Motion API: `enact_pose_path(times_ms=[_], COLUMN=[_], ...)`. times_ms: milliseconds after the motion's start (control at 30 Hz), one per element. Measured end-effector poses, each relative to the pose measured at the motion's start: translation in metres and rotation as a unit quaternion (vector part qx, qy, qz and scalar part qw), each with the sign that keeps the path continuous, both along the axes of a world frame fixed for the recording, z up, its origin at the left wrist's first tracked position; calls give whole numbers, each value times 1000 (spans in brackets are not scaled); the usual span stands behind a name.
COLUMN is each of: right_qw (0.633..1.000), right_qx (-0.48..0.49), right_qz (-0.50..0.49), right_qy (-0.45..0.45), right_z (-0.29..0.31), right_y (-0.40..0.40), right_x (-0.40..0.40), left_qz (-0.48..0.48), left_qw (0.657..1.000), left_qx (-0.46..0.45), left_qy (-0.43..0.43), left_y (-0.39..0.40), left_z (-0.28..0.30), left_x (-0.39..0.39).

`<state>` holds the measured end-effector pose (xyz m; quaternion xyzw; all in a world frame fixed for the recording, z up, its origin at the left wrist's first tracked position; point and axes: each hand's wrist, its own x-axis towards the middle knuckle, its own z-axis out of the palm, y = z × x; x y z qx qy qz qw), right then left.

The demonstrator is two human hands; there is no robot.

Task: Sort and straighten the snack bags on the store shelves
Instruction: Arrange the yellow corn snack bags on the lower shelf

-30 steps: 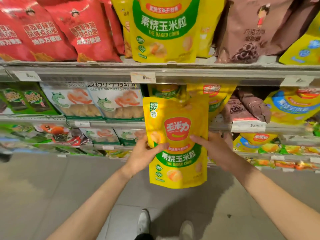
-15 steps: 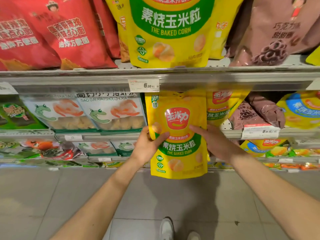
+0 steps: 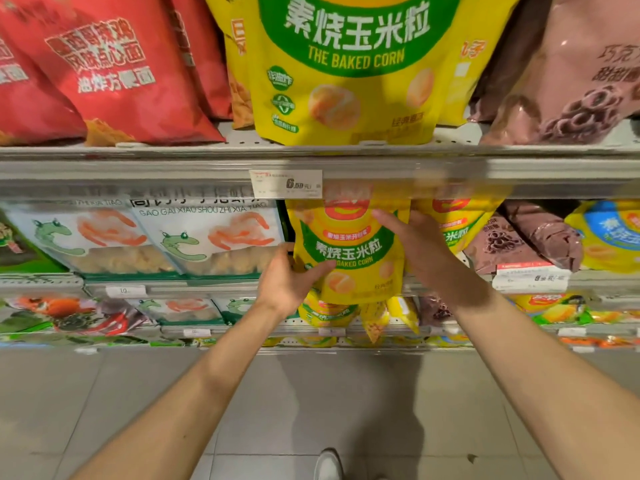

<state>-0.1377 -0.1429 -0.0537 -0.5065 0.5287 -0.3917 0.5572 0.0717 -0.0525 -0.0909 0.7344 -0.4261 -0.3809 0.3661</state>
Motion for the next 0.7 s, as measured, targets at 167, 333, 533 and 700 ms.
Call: enact_pose_path(times_ms=[167,333,533,700], right_qw=[993,989,979,981], right_qx=[-89,-100,-108,-118], right_qz=[-10,-8,-33,-53], right_qy=[83,110,168,146], right_z=[4,-12,-32,-35], right_y=[0,7,-9,-11], right_x=[0,0,6,16], left_qz=[45,97,88,65], left_qw=[997,989,988,988], left_qx=[-43,-94,-98,-98], left_qy=[-42,-53,-80,-96], left_y=[-14,-18,-26,-30], left_z=[-3,-20,-22,-19], left_x=[-9,-18,-22,-20])
